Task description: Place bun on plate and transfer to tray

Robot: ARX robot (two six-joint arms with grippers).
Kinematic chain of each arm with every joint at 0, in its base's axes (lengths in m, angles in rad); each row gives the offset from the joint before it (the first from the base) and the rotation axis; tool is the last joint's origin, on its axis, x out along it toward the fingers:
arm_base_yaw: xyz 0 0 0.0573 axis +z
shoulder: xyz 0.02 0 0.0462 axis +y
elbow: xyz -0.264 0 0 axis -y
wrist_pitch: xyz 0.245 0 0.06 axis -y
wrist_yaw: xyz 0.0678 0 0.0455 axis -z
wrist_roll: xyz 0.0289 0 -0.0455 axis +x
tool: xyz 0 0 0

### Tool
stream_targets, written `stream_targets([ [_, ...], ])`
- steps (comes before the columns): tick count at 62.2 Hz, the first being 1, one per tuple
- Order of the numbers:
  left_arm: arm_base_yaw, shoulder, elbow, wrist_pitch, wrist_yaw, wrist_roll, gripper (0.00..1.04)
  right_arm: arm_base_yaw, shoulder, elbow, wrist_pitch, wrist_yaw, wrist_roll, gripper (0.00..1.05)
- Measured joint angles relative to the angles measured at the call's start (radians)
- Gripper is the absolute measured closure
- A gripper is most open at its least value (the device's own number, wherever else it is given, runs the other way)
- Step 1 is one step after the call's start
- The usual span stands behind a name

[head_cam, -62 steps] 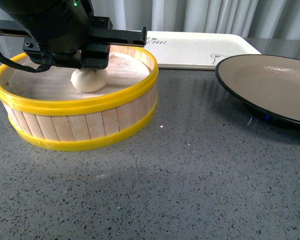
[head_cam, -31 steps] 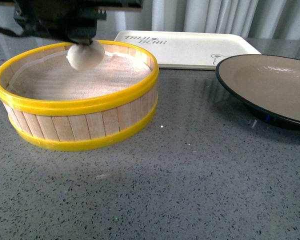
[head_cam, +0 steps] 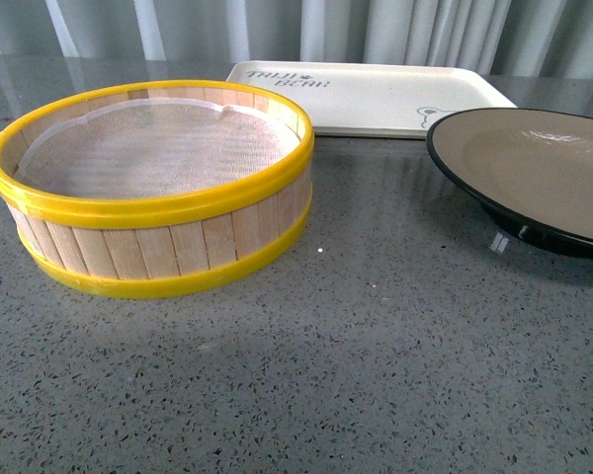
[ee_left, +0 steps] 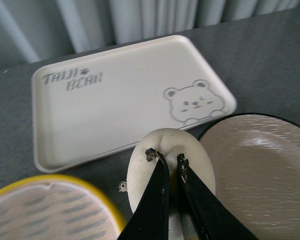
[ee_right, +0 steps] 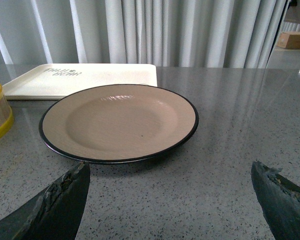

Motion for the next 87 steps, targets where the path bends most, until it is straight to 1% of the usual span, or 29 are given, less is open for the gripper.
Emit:
stream_targets([
  [3, -0.038, 0.042, 0.046, 0.007, 0.004, 0.016, 1.01, 0.0, 0.0, 0.0, 0.0, 0.0, 0.0, 0.09],
  [10, -0.092, 0.126, 0.118, 0.012, 0.019, 0.03, 1.01, 0.0, 0.0, 0.0, 0.0, 0.0, 0.0, 0.09],
  [17, -0.125, 0.203, 0.164, 0.018, 0.042, 0.039, 1.01, 0.0, 0.0, 0.0, 0.0, 0.0, 0.0, 0.09],
  [27, -0.15, 0.291, 0.208, 0.033, 0.053, 0.057, 1.01, 0.0, 0.0, 0.0, 0.0, 0.0, 0.0, 0.09],
  [42, -0.177, 0.384, 0.267, 0.025, 0.054, 0.091, 1.01, 0.0, 0.0, 0.0, 0.0, 0.0, 0.0, 0.09],
  [56, -0.178, 0.411, 0.303, 0.015, 0.042, 0.132, 1.01, 0.0, 0.0, 0.0, 0.0, 0.0, 0.0, 0.09],
  [76, -0.168, 0.436, 0.304, 0.004, 0.055, 0.15, 1.01, 0.0, 0.0, 0.0, 0.0, 0.0, 0.0, 0.09],
  [87, -0.166, 0.436, 0.27, 0.0, 0.071, 0.163, 1.01, 0.0, 0.0, 0.0, 0.0, 0.0, 0.0, 0.09],
])
